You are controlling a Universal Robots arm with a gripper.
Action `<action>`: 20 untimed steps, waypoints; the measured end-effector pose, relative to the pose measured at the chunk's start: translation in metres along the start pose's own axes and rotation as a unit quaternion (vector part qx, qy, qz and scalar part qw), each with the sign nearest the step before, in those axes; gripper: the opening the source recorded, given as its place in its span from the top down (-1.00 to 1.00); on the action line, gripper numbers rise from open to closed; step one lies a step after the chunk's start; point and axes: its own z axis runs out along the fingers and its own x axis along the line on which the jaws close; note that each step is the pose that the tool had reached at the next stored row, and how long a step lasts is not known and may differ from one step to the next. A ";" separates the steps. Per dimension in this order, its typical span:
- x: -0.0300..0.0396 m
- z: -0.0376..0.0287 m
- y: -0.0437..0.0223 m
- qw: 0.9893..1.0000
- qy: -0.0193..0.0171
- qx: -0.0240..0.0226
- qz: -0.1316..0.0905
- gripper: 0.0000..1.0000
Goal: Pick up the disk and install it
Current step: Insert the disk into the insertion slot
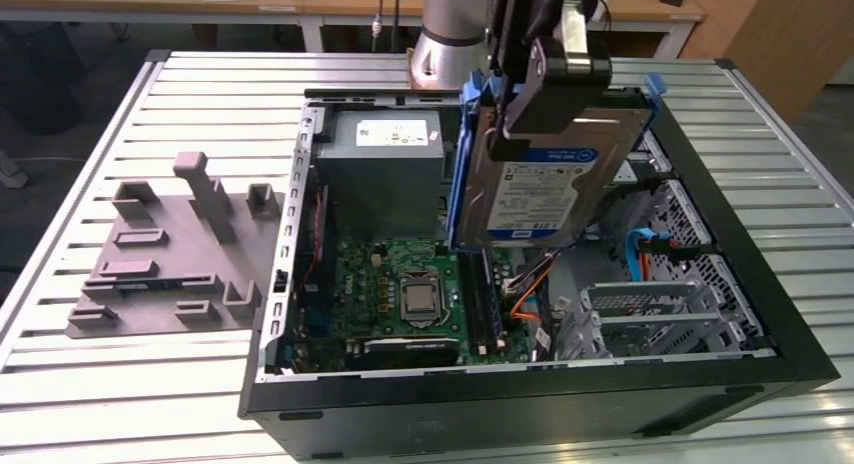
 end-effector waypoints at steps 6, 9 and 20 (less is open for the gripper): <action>0.0165 -0.0004 -0.0005 1.000 0.000 0.000 0.000 0.27; 0.0245 -0.0005 -0.0009 1.000 0.001 0.000 0.000 0.27; 0.0283 0.0010 -0.0231 1.000 0.004 -0.001 0.000 0.27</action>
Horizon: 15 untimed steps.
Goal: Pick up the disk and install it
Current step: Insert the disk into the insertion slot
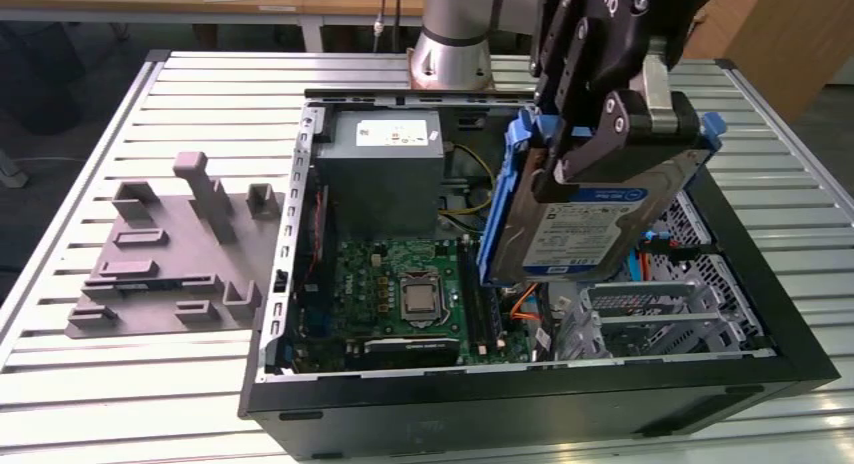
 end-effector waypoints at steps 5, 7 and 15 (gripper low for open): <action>0.0005 0.0017 -0.0054 1.000 0.002 0.000 0.000 0.27; 0.0012 0.0029 -0.0094 1.000 0.002 0.000 0.000 0.27; 0.0070 0.0069 -0.0240 1.000 0.002 0.000 0.000 0.27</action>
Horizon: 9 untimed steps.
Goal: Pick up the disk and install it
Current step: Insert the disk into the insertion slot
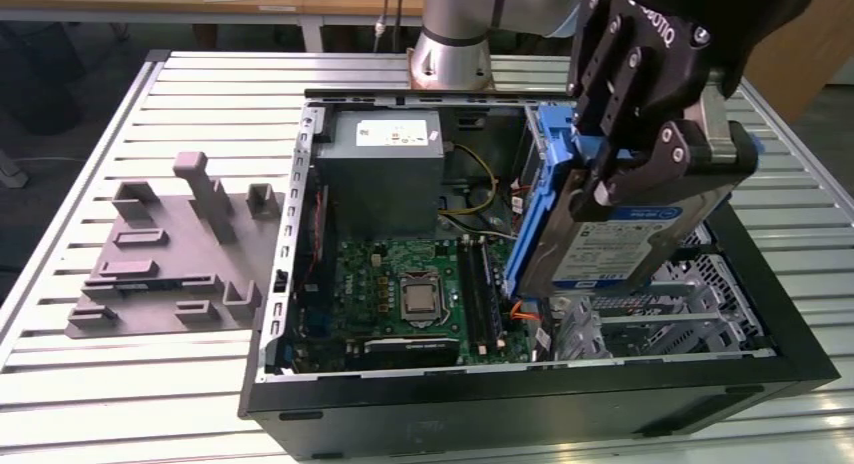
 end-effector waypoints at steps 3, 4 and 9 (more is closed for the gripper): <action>0.0006 0.0012 -0.0053 1.000 0.000 0.000 0.000 0.27; 0.0011 0.0016 -0.0063 1.000 0.000 0.000 0.000 0.27; 0.0023 0.0022 -0.0070 1.000 0.000 0.000 0.000 0.27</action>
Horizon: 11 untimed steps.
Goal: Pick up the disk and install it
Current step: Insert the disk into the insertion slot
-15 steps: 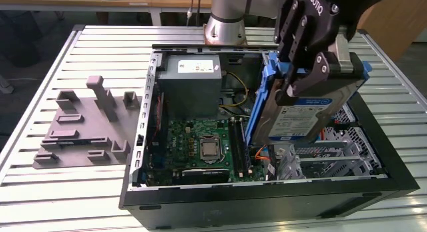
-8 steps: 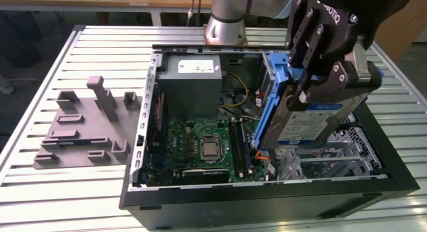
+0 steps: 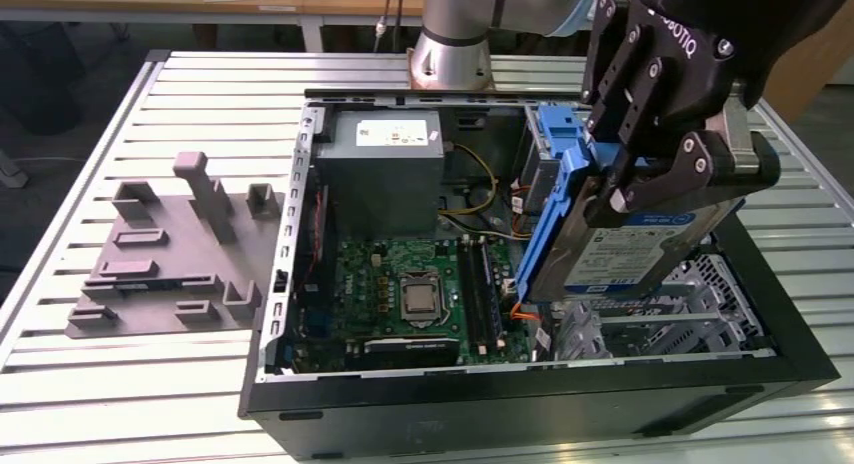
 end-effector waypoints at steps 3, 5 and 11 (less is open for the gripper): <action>0.0000 -0.0001 0.0000 1.000 0.000 0.000 0.000 0.27; 0.0009 0.0000 0.0001 1.000 0.000 0.000 0.000 0.27; 0.0050 0.0019 -0.0159 1.000 0.000 0.000 0.000 0.27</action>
